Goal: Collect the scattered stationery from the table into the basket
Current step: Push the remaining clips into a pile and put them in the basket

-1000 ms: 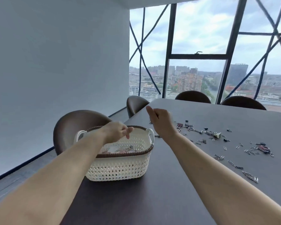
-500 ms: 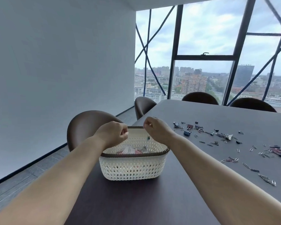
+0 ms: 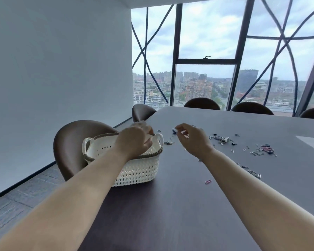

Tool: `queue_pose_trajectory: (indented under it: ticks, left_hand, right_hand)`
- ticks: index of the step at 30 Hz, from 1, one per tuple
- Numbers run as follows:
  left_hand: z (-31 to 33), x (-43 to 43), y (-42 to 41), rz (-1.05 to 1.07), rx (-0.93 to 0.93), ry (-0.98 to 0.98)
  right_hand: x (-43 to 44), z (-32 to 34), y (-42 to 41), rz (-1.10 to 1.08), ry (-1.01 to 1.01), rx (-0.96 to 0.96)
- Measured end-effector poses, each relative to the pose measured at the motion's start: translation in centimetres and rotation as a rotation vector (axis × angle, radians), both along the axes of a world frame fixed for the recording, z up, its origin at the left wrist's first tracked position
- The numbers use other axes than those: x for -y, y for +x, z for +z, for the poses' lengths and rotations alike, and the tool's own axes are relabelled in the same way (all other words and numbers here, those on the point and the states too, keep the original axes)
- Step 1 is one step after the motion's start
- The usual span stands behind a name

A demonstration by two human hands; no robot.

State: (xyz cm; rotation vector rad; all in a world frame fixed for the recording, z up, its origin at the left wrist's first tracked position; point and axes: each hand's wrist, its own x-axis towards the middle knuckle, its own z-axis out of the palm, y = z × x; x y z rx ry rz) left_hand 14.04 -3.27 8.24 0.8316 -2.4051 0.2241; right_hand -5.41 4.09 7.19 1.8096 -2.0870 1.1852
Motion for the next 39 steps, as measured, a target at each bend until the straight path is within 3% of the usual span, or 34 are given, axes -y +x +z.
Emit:
queue_pose_trajectory:
  ticks: [5, 7, 10, 12, 15, 21, 28, 34, 39]
  left_hand:
    - [-3.7, -4.4, -5.8, -0.188, -0.04, -0.058]
    - [-6.0, -5.6, -8.4, -0.222, 0.038, 0.07]
    - [-9.6, -6.5, -12.0, -0.214, 0.316, 0.364]
    - [-11.7, -6.4, -14.2, -0.179, 0.473, 0.487]
    - [-13.4, -5.2, -17.7, -0.113, 0.533, 0.55]
    - [-13.6, 1.3, -25.3, 0.0, 0.506, 0.538]
    - [-13.7, 7.8, -32.6, -0.035, 0.488, 0.541]
    - [-13.2, 7.1, -32.1, -0.028, 0.424, 0.581]
    - [-11.6, 5.1, -32.1, -0.052, 0.553, 0.636]
  right_hand:
    - [-7.4, -4.7, -7.6, -0.312, 0.208, 0.0]
    - [-10.1, -7.2, -10.0, -0.423, 0.387, 0.026]
    - [-12.4, -10.0, -12.4, -0.528, 0.671, 0.045]
    - [-12.7, -11.2, -13.6, -0.571, 0.777, 0.055]
    - [-11.5, -12.3, -15.7, -0.622, 0.863, 0.086]
    - [-5.1, -12.6, -21.4, -0.534, 0.851, 0.025]
    - [3.1, -13.0, -27.3, -0.456, 0.802, 0.008]
    - [2.6, -12.9, -27.3, -0.403, 0.63, 0.131]
    - [0.2, -10.8, -26.8, -0.288, 0.756, 0.201]
